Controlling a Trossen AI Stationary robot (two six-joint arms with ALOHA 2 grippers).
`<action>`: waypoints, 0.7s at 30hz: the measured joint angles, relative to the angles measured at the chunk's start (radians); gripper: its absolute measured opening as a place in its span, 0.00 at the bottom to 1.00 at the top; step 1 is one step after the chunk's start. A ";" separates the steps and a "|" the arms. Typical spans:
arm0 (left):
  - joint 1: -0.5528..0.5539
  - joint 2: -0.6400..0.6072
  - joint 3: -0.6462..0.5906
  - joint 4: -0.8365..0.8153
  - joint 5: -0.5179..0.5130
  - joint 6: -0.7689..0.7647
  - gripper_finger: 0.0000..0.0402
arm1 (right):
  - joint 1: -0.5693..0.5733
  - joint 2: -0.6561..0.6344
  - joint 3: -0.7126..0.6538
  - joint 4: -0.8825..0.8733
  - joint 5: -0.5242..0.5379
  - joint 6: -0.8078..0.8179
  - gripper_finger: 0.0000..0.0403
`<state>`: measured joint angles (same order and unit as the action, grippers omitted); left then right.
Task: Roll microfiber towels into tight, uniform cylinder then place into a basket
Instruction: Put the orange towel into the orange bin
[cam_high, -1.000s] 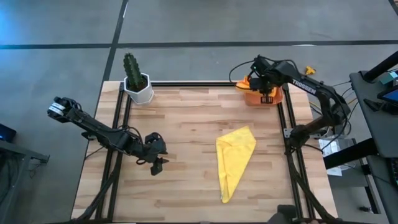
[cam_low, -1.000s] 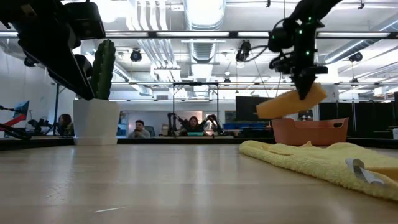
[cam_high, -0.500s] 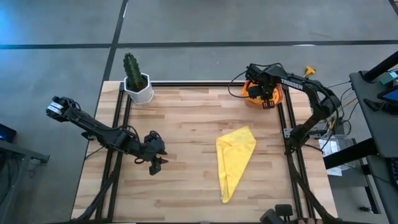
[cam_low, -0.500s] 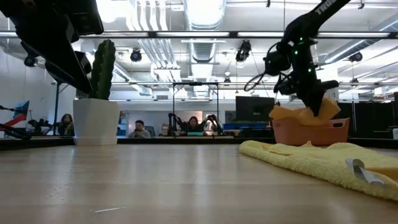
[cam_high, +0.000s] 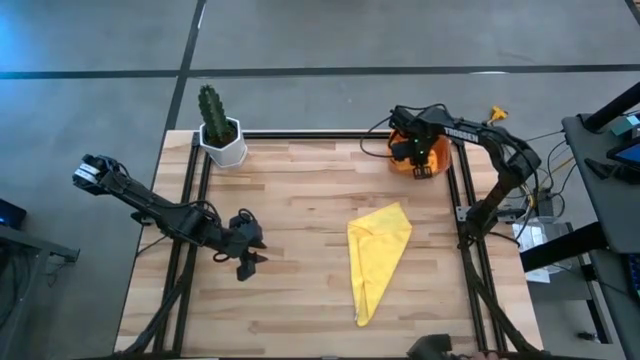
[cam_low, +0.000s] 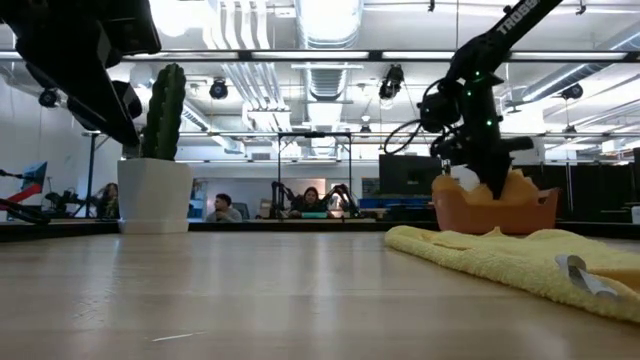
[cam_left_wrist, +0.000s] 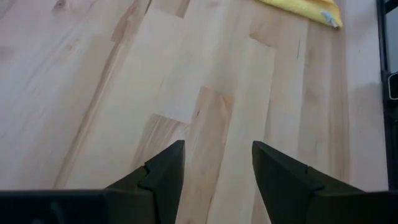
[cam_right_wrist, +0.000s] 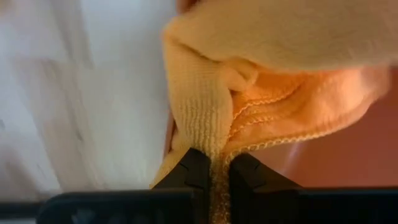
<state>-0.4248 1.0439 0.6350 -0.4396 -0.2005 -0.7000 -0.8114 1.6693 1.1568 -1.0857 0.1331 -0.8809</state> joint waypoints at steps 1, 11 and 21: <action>0.000 0.000 0.000 -0.004 0.000 0.000 0.43 | 0.015 0.001 0.000 0.013 -0.022 -0.002 0.05; 0.000 0.000 0.000 -0.023 0.004 0.001 0.43 | 0.258 0.018 0.000 0.193 -0.178 0.050 0.05; 0.000 0.000 0.000 -0.024 0.005 0.005 0.43 | 0.465 0.036 0.052 0.312 -0.335 0.394 0.05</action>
<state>-0.4248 1.0443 0.6346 -0.4633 -0.1959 -0.6952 -0.3468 1.7053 1.2085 -0.7734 -0.2018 -0.4873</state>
